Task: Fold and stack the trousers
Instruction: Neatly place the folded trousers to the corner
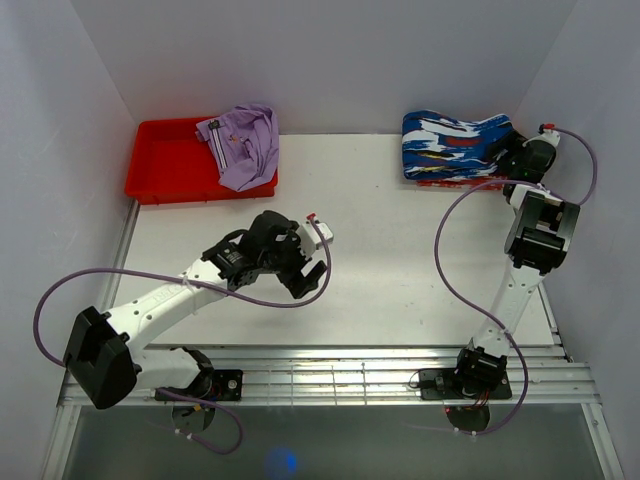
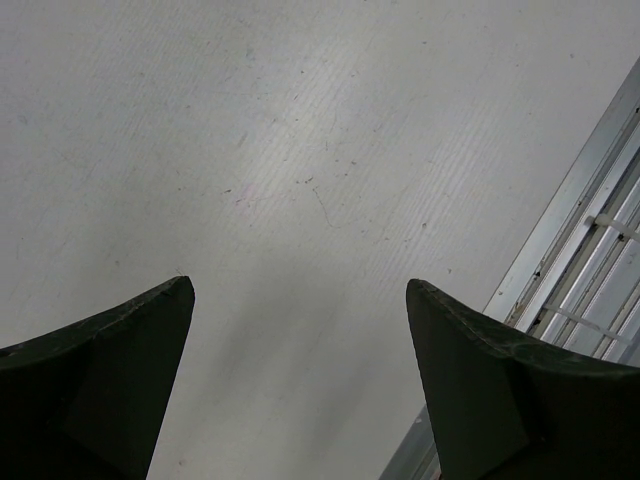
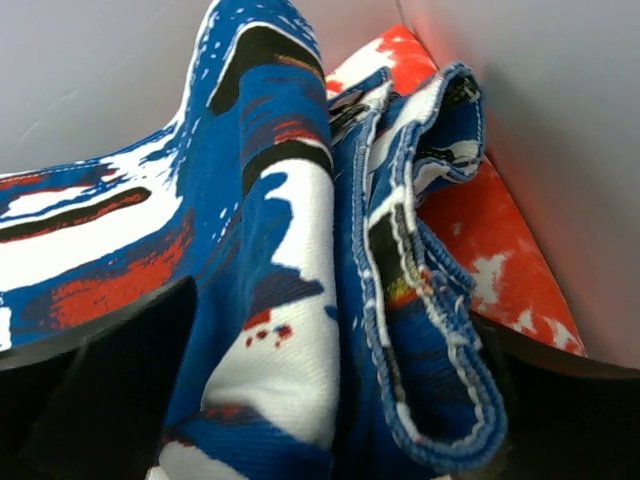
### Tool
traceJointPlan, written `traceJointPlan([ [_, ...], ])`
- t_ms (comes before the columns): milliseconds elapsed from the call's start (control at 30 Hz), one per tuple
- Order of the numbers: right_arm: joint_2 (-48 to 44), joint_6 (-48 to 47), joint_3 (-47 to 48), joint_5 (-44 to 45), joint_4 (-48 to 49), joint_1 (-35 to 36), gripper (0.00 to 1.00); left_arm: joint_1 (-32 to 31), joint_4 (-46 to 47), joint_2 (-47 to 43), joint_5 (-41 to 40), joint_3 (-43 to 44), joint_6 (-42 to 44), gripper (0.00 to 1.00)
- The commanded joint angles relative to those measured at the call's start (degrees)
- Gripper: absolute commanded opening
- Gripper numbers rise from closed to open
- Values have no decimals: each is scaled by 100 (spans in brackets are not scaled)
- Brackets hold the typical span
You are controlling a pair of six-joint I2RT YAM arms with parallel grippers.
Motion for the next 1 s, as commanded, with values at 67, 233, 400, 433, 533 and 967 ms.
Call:
traceJointPlan([
  [67,-441,91,282,503,-397,-291,90,59,-158,5,-43,367,-16,98],
  [233,-907,91,159,724,-1066,-405,90,165,-237,-91,115,455,-271,98],
  [400,-1610,38,-699,742,-1313,-484,90,314,-422,-91,326,482,-534,98],
  [433,-1733,38,-868,715,-1304,-493,90,332,-448,-91,361,482,-613,98],
  [533,-2251,47,-1543,479,-1278,-528,90,428,-440,-153,545,420,-763,98],
  [967,-4755,-1339,-3155,-1366,-1997,-721,90,1262,-88,-381,1424,42,-1572,98],
])
